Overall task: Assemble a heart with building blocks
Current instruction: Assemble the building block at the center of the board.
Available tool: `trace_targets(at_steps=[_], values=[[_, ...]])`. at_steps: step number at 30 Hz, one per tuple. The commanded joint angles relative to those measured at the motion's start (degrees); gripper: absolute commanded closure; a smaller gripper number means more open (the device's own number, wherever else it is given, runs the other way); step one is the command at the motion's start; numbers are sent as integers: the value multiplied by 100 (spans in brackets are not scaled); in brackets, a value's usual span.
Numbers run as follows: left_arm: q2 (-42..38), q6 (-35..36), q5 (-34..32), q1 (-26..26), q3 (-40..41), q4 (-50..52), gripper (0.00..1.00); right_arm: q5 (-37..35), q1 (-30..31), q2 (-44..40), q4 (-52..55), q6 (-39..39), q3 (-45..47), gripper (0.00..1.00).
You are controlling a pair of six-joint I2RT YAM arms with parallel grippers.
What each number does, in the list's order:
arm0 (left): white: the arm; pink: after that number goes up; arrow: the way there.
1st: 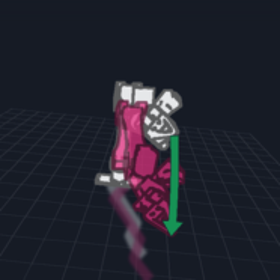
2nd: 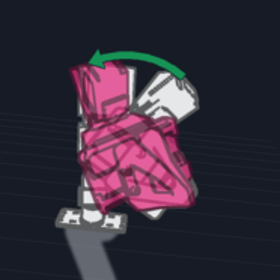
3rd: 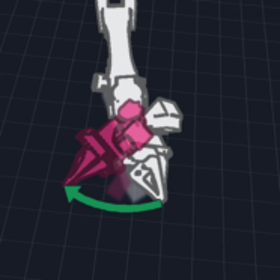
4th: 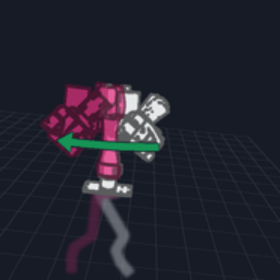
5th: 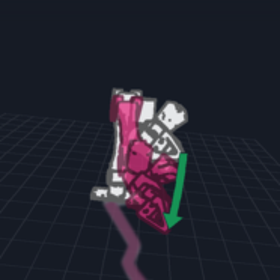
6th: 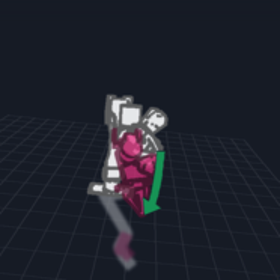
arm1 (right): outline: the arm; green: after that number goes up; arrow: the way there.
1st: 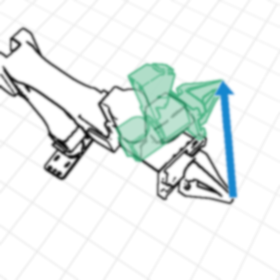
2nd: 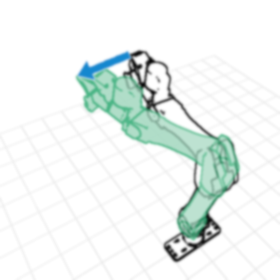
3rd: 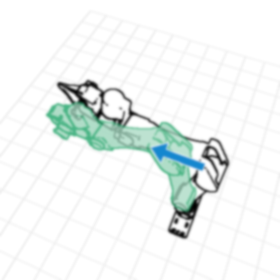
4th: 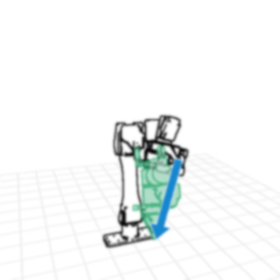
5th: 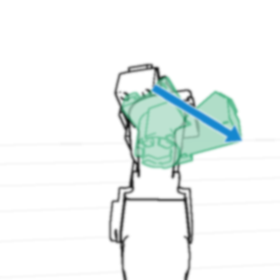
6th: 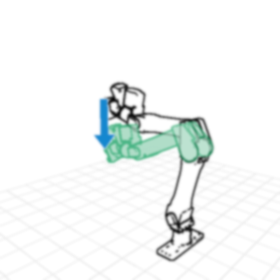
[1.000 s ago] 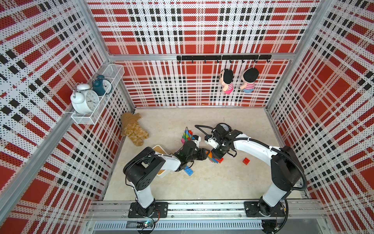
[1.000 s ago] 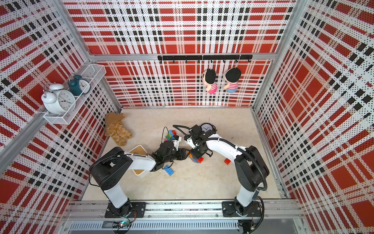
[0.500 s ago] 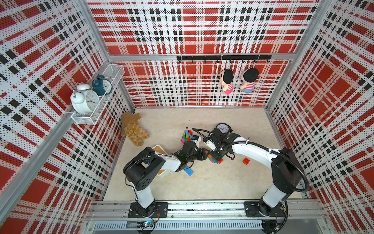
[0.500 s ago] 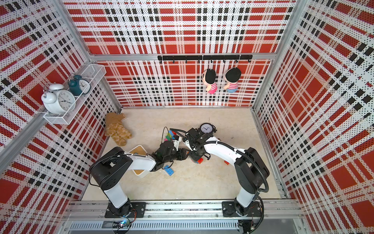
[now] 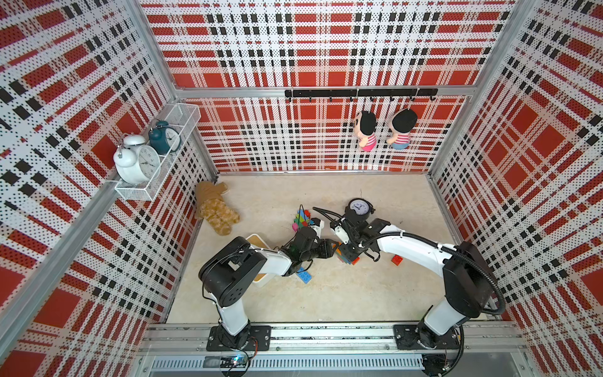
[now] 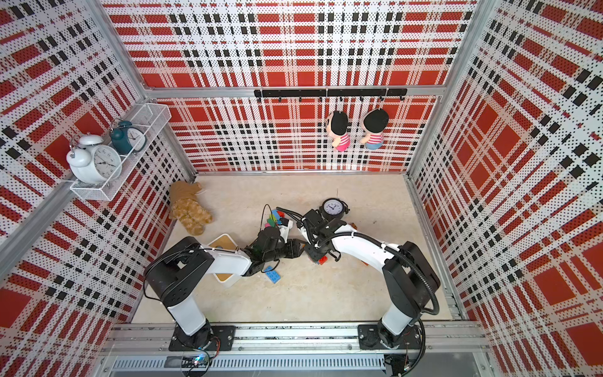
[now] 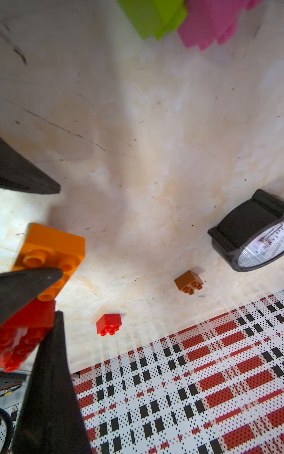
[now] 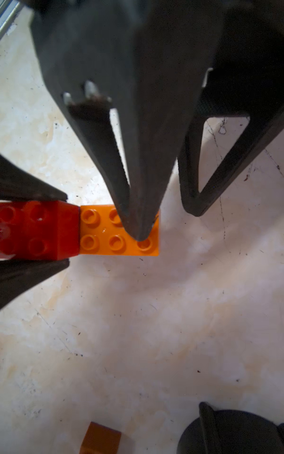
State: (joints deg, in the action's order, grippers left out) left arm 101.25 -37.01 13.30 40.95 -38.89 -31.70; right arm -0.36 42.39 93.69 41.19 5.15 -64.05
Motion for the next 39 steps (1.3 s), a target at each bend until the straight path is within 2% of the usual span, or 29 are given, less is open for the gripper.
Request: trace_targets(at_steps=[1,8,16,25,31,39], values=[[149,97,138,27,41,346,49,475,-34,394,516,424,620,100],[141,107,151,18,22,360,49,714,-275,355,513,323,687,100],[65,89,112,18,22,358,49,-52,12,615,1011,-232,407,100],[117,99,155,10,-56,358,49,-354,351,587,740,71,649,100],[115,115,164,-16,-77,358,49,-399,358,421,691,192,611,100],[-527,76,-55,-151,356,227,48,-16,145,216,532,-1047,269,100]])
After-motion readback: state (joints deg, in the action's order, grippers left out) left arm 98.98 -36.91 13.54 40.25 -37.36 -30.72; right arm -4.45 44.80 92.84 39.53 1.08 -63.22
